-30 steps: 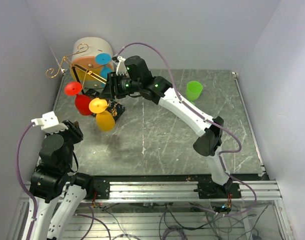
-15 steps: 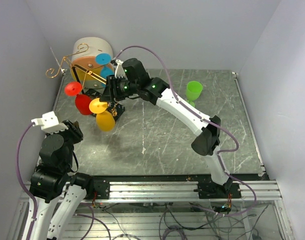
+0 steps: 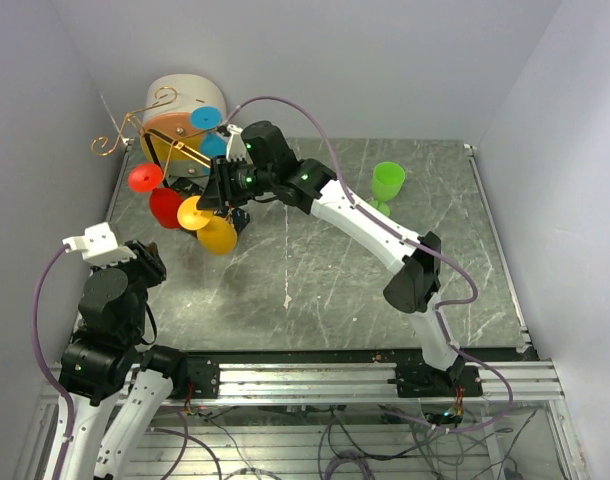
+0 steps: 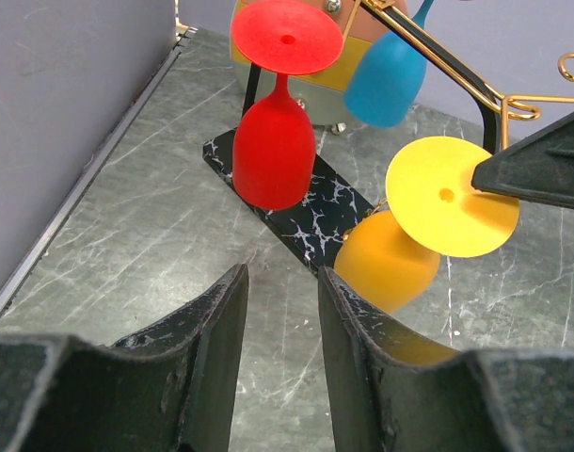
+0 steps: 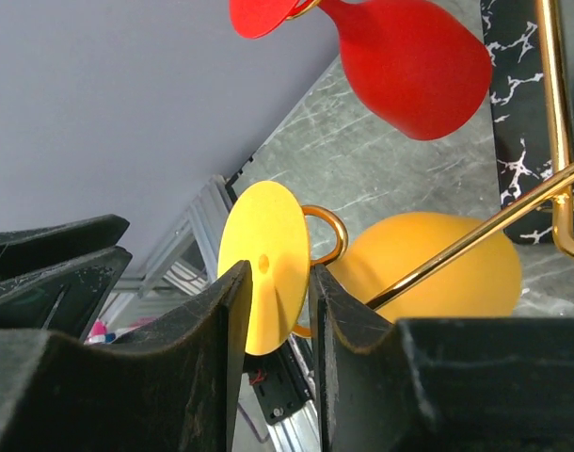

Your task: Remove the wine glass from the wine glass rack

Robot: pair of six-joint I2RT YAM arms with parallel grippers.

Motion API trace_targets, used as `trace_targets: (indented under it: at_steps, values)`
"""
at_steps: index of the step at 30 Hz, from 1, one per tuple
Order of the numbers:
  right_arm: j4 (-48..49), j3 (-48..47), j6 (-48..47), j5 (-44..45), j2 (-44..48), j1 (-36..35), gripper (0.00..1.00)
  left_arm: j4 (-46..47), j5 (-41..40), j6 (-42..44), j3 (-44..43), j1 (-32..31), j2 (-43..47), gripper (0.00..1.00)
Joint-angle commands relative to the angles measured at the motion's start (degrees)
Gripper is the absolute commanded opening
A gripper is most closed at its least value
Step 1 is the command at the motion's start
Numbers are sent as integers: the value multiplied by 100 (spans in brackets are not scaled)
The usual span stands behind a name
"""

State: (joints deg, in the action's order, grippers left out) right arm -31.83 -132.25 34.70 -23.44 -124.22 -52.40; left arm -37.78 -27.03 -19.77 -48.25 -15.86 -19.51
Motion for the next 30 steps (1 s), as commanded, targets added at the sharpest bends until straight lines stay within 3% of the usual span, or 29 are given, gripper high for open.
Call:
trace_targets:
  at_steps: [1, 7, 17, 24, 30]
  values:
    - [182, 94, 45, -121, 223, -95, 30, 43, -40, -14, 24, -12, -63, 47]
    - [264, 85, 102, -193, 175, -95, 24, 51, -31, -9, 17, -14, -71, 47]
    - [770, 462, 415, -241, 364, -6, 0, 51, -39, -9, 24, -9, -70, 47]
    - [1780, 1413, 989, -533, 954, 182, 0, 51, -41, -9, 30, -14, -84, 47]
    - [1845, 1569, 955, -419, 1150, 303, 0, 51, -35, -9, 19, -14, -110, 47]
